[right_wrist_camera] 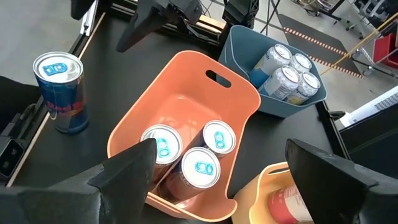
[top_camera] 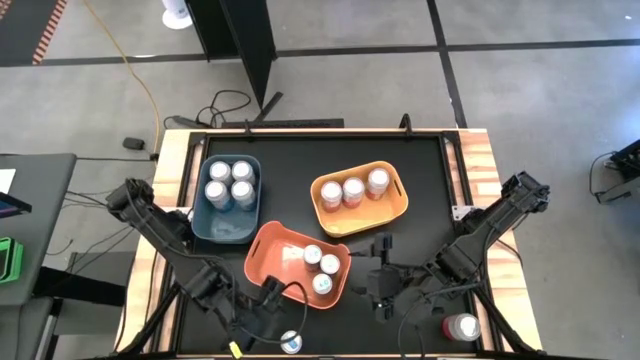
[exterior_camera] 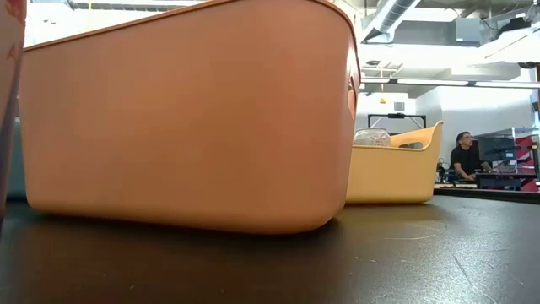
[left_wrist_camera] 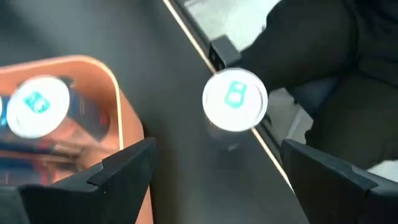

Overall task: Sort soda cans
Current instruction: Put the blue soda can into the orange bin

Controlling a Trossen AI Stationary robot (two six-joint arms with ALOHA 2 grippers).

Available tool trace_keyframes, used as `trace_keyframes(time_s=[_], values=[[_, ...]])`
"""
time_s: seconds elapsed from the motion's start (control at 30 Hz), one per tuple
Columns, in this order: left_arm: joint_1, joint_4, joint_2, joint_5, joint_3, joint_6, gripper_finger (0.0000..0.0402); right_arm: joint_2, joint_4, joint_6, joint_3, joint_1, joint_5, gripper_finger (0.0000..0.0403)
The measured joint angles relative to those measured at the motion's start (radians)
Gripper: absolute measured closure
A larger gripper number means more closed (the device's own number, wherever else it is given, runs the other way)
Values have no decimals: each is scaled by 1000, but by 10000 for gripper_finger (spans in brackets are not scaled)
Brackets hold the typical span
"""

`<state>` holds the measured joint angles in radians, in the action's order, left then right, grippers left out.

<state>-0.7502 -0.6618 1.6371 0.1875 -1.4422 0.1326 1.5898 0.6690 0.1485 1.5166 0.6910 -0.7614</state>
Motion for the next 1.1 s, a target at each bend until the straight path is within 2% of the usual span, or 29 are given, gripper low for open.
trace_keyframes(time_s=[0.23,0.53,1.1], values=[[7,69,6,-5,7,-31,61,0,3,-27,0,0,0,30],[12,112,114,-60,-2,-36,60,0,-21,-78,0,-6,0,30],[19,202,115,-62,35,-52,60,0,-20,-70,0,-14,0,30]])
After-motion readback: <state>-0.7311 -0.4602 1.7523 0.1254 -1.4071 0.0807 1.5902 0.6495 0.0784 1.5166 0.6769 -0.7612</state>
